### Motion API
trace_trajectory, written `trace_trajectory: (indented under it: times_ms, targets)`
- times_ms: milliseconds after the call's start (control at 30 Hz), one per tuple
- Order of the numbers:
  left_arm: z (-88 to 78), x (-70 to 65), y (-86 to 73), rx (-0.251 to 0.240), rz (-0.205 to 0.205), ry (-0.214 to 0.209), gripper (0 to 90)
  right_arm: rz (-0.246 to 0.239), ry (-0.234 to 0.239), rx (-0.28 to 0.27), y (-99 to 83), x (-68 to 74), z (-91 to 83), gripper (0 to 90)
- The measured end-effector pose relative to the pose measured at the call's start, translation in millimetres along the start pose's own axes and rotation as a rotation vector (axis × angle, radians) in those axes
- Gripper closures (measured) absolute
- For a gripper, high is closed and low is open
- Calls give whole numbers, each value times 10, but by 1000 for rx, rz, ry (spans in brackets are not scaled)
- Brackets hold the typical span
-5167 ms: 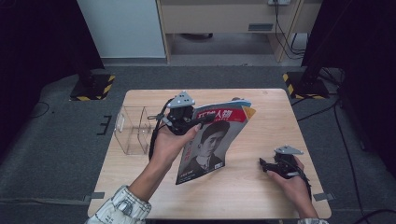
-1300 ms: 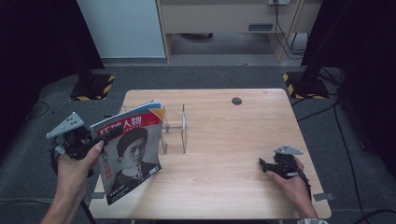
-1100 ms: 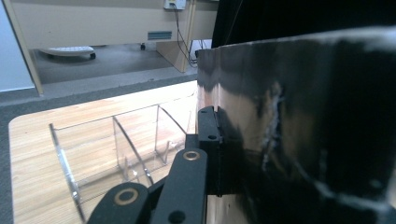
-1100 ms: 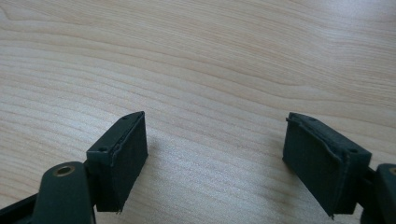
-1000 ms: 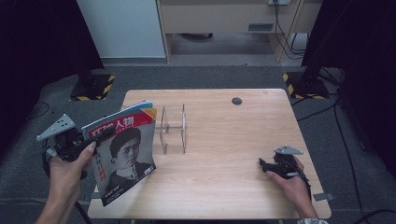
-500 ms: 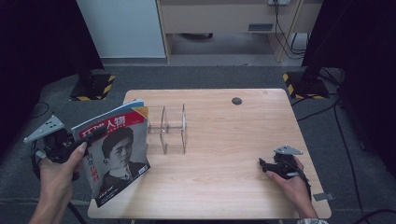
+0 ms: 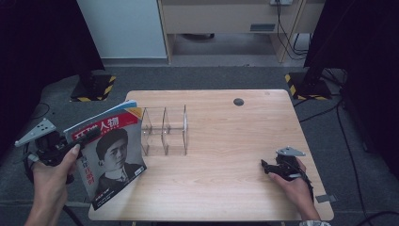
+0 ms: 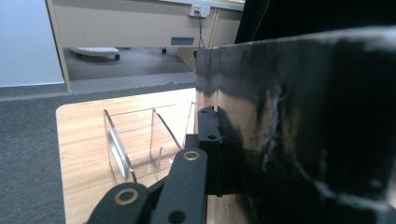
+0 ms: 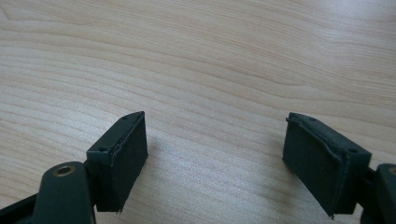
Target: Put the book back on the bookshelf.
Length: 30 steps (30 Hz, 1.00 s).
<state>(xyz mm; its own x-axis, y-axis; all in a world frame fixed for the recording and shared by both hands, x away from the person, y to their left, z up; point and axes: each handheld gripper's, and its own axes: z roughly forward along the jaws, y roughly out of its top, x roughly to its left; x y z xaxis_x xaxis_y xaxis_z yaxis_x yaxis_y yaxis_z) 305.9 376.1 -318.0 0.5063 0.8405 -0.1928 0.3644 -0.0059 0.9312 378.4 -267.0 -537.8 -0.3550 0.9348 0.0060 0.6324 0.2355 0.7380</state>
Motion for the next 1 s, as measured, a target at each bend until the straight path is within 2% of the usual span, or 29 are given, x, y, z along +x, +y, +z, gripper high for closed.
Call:
trace_trajectory:
  times_ms: [567,767,1000]
  targets:
    - [6,151,87,-12,-11,56,864,-1,0,0,0,-1,0,221]
    - [71,215,129,-12,-12,74,865,0,0,0,0,0,0,221]
    - [167,317,195,-43,-24,87,865,-2,0,0,0,-1,0,221]
